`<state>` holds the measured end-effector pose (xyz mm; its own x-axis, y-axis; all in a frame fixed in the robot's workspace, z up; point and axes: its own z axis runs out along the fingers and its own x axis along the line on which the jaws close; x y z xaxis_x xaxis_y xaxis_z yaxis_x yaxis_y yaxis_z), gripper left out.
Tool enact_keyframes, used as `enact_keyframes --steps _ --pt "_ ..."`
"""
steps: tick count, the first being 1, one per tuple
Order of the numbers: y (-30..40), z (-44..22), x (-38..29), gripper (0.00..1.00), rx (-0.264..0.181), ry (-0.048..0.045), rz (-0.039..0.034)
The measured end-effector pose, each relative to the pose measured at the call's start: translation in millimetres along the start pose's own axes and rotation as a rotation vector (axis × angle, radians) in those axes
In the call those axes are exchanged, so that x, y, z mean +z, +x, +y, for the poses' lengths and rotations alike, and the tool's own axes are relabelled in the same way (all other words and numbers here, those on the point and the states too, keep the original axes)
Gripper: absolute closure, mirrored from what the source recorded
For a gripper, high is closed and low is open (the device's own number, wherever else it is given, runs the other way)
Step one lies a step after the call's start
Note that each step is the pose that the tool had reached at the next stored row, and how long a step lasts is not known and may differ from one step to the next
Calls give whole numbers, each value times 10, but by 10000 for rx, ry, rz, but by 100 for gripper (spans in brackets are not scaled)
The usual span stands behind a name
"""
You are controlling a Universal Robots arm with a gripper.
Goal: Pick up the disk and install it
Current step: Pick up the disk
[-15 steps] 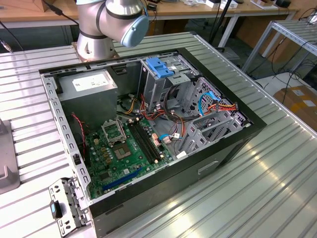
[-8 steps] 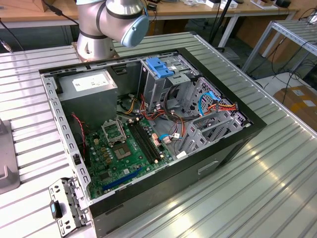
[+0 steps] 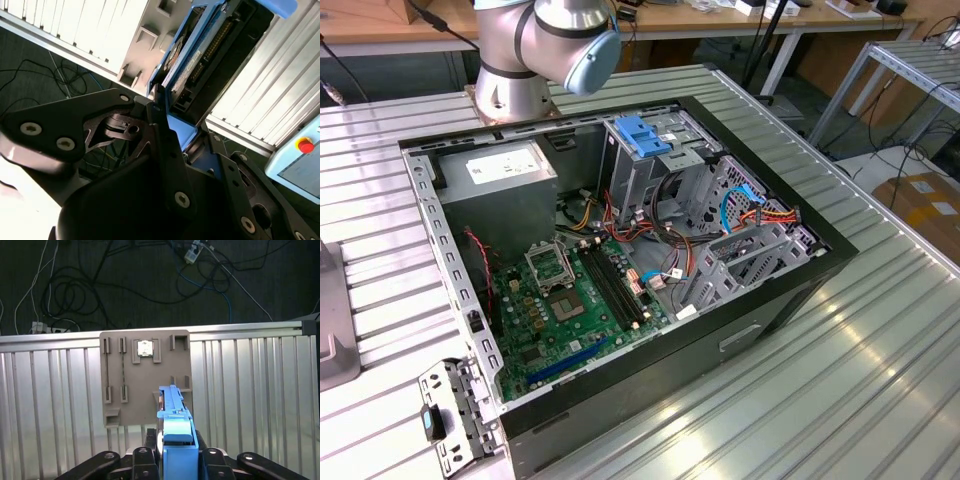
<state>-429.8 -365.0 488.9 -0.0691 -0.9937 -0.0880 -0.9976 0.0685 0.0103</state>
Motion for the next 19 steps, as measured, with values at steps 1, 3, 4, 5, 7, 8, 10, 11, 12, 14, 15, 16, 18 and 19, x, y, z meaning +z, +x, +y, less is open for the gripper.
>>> enact_keyframes --steps 1,3,4,5,7,8,10,11,12,14,15,16,18,19 --pt "0 -9 0 63 0 0 0" --pt "-2 -30 0 63 0 -1 0" --pt "-2 -36 0 63 0 0 0" --pt "-3 -41 0 63 0 1 0" --pt "-4 -59 0 63 0 0 0" --pt "-4 -66 0 63 0 0 0" --pt "-5 -79 0 63 0 0 0" --pt "-6 -85 0 63 0 0 0" --pt "-6 -92 0 63 0 0 0" --pt "-7 -104 0 63 0 0 1" --pt "-7 -110 0 63 0 0 0" --pt "-8 -118 0 63 0 0 0" --pt "-9 -134 0 63 0 0 0" --pt "-10 -142 0 63 1 0 0"
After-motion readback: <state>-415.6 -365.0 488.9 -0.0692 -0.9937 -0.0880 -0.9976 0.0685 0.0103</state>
